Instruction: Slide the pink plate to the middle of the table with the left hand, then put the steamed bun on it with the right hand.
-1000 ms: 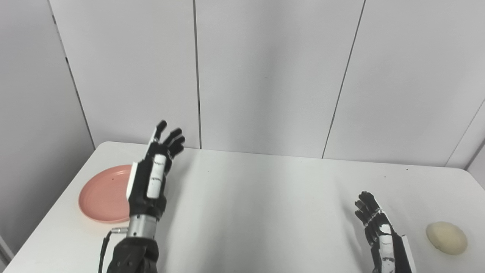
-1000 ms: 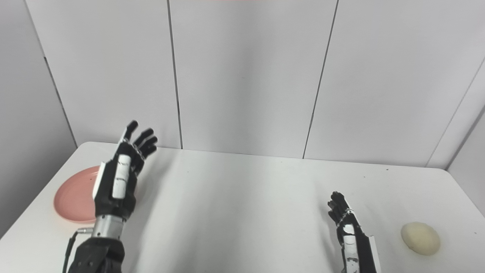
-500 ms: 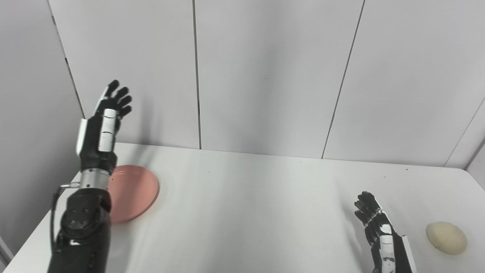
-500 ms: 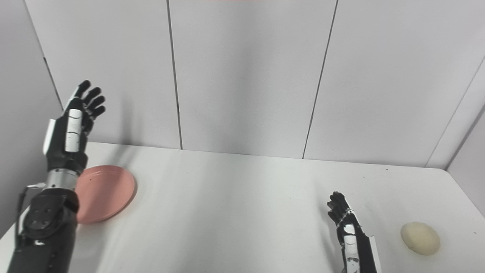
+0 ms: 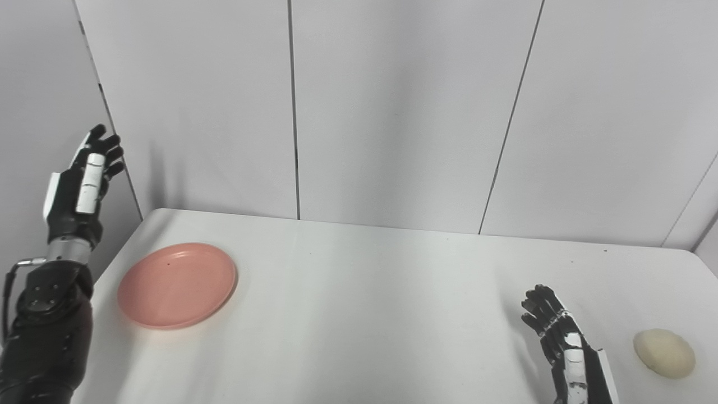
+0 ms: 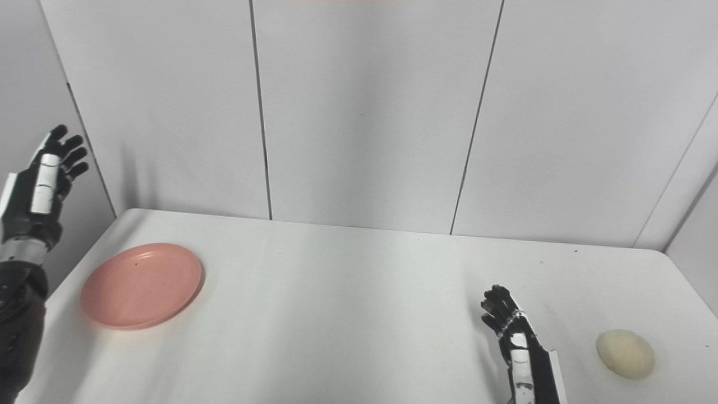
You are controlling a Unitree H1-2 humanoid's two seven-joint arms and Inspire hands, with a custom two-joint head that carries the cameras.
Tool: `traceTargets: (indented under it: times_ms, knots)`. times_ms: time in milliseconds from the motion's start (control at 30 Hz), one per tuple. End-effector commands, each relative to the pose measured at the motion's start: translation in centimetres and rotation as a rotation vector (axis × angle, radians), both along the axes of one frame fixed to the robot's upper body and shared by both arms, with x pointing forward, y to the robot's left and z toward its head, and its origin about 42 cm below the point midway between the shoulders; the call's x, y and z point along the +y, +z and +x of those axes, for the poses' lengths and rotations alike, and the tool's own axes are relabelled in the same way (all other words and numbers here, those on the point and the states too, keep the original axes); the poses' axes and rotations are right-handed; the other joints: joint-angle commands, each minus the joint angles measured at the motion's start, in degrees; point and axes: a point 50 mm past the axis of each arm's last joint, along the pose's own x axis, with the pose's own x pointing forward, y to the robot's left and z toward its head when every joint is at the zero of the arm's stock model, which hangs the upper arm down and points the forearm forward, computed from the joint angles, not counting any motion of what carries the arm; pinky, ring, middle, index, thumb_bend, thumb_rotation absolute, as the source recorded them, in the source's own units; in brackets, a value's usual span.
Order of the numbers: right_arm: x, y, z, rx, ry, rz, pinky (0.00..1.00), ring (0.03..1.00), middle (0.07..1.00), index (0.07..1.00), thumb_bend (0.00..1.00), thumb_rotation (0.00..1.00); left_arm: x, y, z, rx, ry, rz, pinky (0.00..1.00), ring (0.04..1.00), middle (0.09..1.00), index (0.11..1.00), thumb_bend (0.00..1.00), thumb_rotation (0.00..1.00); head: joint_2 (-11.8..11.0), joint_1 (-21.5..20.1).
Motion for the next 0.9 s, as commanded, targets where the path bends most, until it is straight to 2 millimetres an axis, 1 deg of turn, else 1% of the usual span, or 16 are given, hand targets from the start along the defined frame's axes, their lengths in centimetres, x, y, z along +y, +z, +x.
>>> traceTargets:
  times_ms: [0,67,133,167,233,300,400,467,567,700,867]
  knots:
    - [0.5,-3.5,-1.8,0.124,-0.012,0.038,0.85,0.852,0.860,0.848,0.69,0.98,1.4,3.5,0.7,-0.105,-0.010,0.032,0.89,0.901,0.899,0.914,0.82,0.87,0.2,-0.1]
    - [0.5,-3.5,-1.7,0.125,-0.015,0.034,0.83,0.847,0.859,0.843,0.70,0.97,2.3,2.4,0.7,-0.076,-0.010,0.018,0.87,0.894,0.897,0.915,0.82,0.87,0.4,-0.2]
    - [0.5,-3.4,-1.7,0.123,-0.013,0.029,0.82,0.839,0.856,0.839,0.70,0.97,3.0,1.2,0.9,-0.048,-0.009,-0.009,0.89,0.903,0.904,0.931,0.84,0.85,0.5,-0.2]
    - [0.5,-3.4,-1.8,0.121,-0.013,0.025,0.82,0.839,0.856,0.838,0.70,0.98,3.3,0.7,0.9,-0.035,-0.008,-0.019,0.89,0.898,0.902,0.934,0.83,0.85,0.6,-0.3]
    - [0.5,-3.4,-1.8,0.119,-0.013,0.020,0.81,0.840,0.856,0.838,0.70,0.98,3.7,-0.1,1.1,-0.015,-0.001,-0.028,0.89,0.895,0.901,0.935,0.82,0.85,0.7,-0.4]
    - [0.5,-3.4,-1.7,0.120,-0.014,0.025,0.81,0.841,0.856,0.838,0.70,0.98,4.0,-1.3,1.2,0.019,0.007,-0.049,0.86,0.878,0.891,0.924,0.81,0.85,0.9,-0.6]
    - [0.6,-3.3,-1.8,0.119,-0.015,0.040,0.81,0.837,0.853,0.836,0.69,0.96,4.2,-2.5,1.3,0.056,0.006,-0.078,0.84,0.868,0.872,0.901,0.80,0.82,1.0,-0.6]
    - [0.6,-3.2,-1.8,0.119,-0.013,0.037,0.81,0.836,0.853,0.836,0.70,0.96,4.0,-3.0,1.3,0.067,-0.003,-0.094,0.82,0.858,0.871,0.904,0.80,0.81,1.1,-0.6]
    - [0.6,-3.2,-1.7,0.114,-0.013,0.023,0.82,0.841,0.855,0.840,0.69,0.97,3.4,-4.1,1.4,0.073,-0.015,-0.157,0.83,0.856,0.864,0.904,0.80,0.79,1.3,-0.9]
    - [0.7,-3.1,-1.9,0.115,-0.016,0.017,0.81,0.839,0.853,0.840,0.71,0.97,2.2,-5.6,1.3,0.090,-0.021,-0.197,0.81,0.852,0.863,0.907,0.77,0.80,1.6,-1.1]
    - [0.7,-3.0,-1.9,0.115,-0.013,0.011,0.81,0.836,0.850,0.841,0.73,0.96,0.7,-6.9,1.2,0.113,-0.035,-0.216,0.83,0.855,0.858,0.906,0.75,0.82,1.9,-1.3]
